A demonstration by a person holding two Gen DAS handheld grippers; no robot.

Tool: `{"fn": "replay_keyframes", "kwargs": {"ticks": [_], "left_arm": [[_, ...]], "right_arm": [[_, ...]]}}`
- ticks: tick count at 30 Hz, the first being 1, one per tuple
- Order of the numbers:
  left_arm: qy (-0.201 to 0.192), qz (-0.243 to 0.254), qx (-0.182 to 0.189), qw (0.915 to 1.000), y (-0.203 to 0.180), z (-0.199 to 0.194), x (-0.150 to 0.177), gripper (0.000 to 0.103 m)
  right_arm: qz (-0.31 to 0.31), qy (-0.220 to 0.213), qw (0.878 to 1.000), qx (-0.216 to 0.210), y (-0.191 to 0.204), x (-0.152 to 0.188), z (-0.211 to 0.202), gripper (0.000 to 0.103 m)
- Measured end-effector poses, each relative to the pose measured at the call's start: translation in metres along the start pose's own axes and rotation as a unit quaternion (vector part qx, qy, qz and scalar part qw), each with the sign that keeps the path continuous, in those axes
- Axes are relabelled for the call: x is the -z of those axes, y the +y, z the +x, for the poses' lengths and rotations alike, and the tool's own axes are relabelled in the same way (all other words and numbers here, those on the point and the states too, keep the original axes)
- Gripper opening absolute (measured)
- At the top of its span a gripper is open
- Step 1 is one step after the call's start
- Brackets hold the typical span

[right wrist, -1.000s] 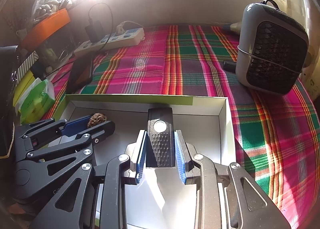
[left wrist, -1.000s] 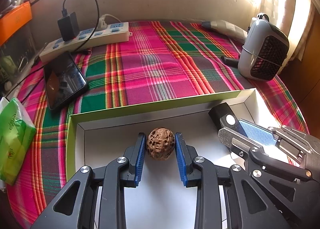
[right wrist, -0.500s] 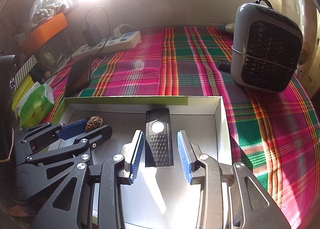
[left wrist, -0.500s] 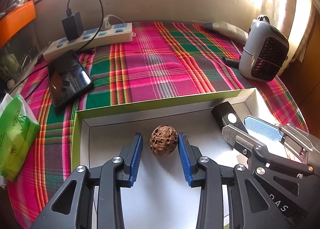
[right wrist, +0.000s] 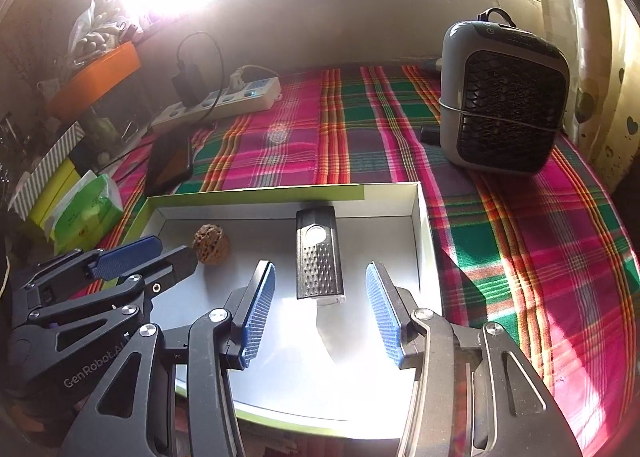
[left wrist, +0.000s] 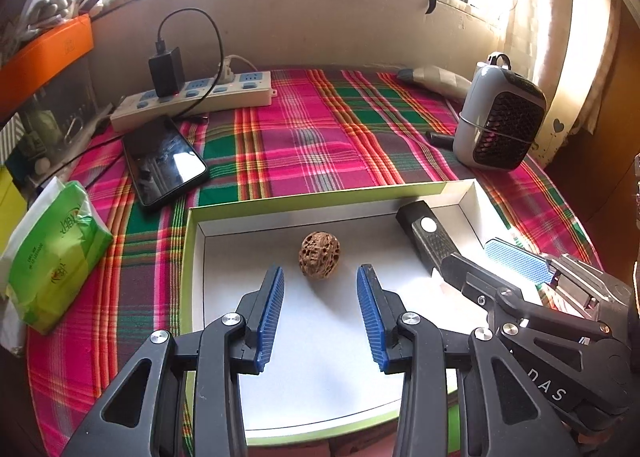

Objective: Organize objects
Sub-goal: 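Open the left gripper to drop the walnut while the right releases the grater, then withdraw both grippers and move the right gripper to the white mushroom knob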

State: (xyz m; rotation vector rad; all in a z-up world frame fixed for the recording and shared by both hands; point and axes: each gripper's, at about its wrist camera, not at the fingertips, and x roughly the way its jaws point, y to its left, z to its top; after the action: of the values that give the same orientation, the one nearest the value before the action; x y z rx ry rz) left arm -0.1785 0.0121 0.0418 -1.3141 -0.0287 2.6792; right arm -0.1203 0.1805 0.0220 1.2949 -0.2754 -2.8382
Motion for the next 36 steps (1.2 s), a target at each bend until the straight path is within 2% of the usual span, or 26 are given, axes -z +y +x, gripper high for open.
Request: {"fn": "replay_keyframes", "kwargs": {"ticks": [17,36], "left_arm": [[-0.039,-0.031,-0.02,0.9986,0.014,-0.057,0.058,0.036],[-0.05,-0.045,-0.006,0.9977,0.04,-0.083,0.11,0.036]], "right_arm": [[-0.032,-0.033,0.999,0.012,0.0,0.049,-0.055,0.049],[-0.035,-0.037,0.999,0.007,-0.021,0.095,-0.086,0.049]]}}
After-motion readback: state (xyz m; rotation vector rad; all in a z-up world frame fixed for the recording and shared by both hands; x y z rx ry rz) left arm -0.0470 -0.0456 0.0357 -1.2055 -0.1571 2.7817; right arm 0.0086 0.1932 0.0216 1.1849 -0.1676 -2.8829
